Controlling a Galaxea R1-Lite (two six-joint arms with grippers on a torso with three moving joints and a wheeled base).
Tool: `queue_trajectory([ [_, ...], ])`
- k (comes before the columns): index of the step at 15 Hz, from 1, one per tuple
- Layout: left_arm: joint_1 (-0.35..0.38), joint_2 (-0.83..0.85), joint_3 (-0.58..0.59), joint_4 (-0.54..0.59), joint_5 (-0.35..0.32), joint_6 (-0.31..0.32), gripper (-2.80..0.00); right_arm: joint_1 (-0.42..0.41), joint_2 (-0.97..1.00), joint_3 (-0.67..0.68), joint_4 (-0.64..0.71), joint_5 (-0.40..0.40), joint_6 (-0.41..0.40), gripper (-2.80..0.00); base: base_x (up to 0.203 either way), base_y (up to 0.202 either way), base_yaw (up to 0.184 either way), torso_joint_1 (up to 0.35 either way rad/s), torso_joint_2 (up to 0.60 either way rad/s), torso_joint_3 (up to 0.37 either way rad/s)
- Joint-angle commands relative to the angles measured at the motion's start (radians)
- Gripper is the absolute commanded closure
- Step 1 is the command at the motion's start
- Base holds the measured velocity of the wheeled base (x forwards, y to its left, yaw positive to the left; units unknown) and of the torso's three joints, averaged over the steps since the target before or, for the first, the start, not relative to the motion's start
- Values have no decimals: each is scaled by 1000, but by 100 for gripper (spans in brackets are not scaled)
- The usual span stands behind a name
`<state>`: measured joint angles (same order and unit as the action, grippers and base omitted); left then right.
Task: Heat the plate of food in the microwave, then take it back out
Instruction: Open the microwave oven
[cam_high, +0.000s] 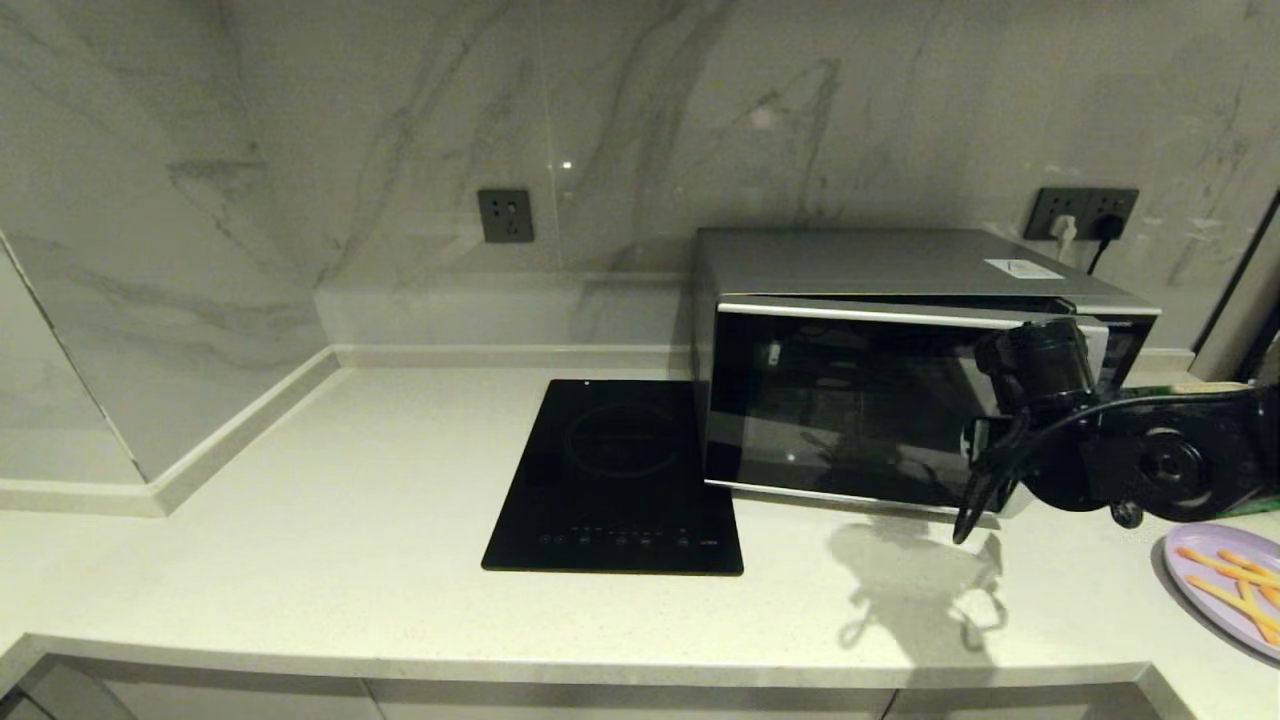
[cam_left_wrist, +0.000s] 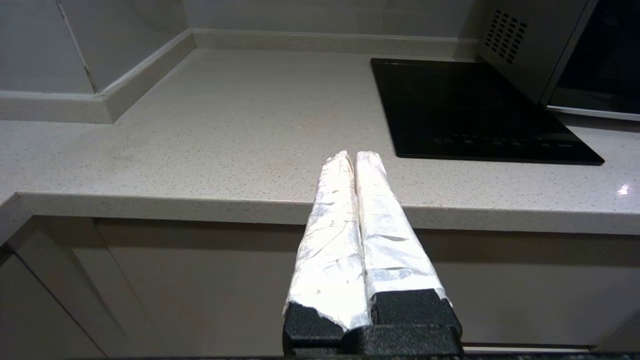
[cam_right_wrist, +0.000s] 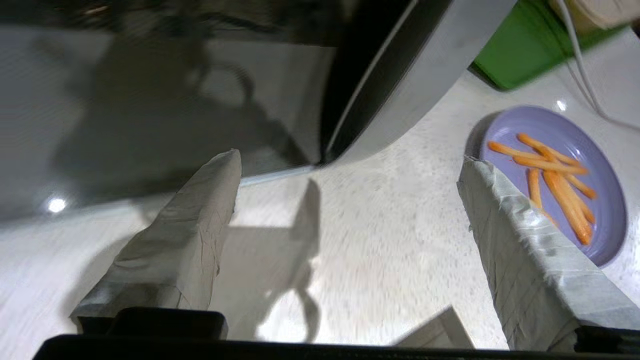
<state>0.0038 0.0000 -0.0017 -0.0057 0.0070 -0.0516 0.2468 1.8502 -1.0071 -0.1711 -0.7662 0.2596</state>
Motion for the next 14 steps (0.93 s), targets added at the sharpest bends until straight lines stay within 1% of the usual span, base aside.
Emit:
queue_trajectory([
  [1,1,-1,0,0,1,-1,0,96,-182,72,1,10,-27,-280,0,0,0,0,0,0],
  [2,1,-2,0,0,1,-1,0,124,-242,90,4,19,-37,-151,0,0,0,0,0,0],
  [3,0,-2,0,0,1,-1,0,145,-304,100,17,32,-45,0,0,0,0,0,0,0],
  [4,0,-1,0,0,1,-1,0,157,-364,101,41,56,-49,0,0,0,0,0,0,0],
  [5,1,0,0,0,1,-1,0,162,-412,92,60,106,-49,0,0,0,0,0,0,0],
  [6,0,-1,0,0,1,-1,0,159,-448,64,76,196,-38,0,0,0,0,0,0,0],
  [7,0,-1,0,0,1,-1,0,139,-463,9,111,264,-8,0,0,0,0,0,0,0],
  [8,1,-1,0,0,1,-1,0,113,-465,-60,171,320,36,0,0,0,0,0,0,0],
  [11,1,-2,0,0,1,-1,0,1,-378,-347,376,479,222,0,0,0,0,0,0,0],
  [13,1,-1,0,0,1,-1,0,-68,-236,-560,506,549,347,0,0,0,0,0,0,0],
  [14,1,0,0,0,1,-1,0,-94,-170,-636,555,575,397,0,0,0,0,0,0,0],
])
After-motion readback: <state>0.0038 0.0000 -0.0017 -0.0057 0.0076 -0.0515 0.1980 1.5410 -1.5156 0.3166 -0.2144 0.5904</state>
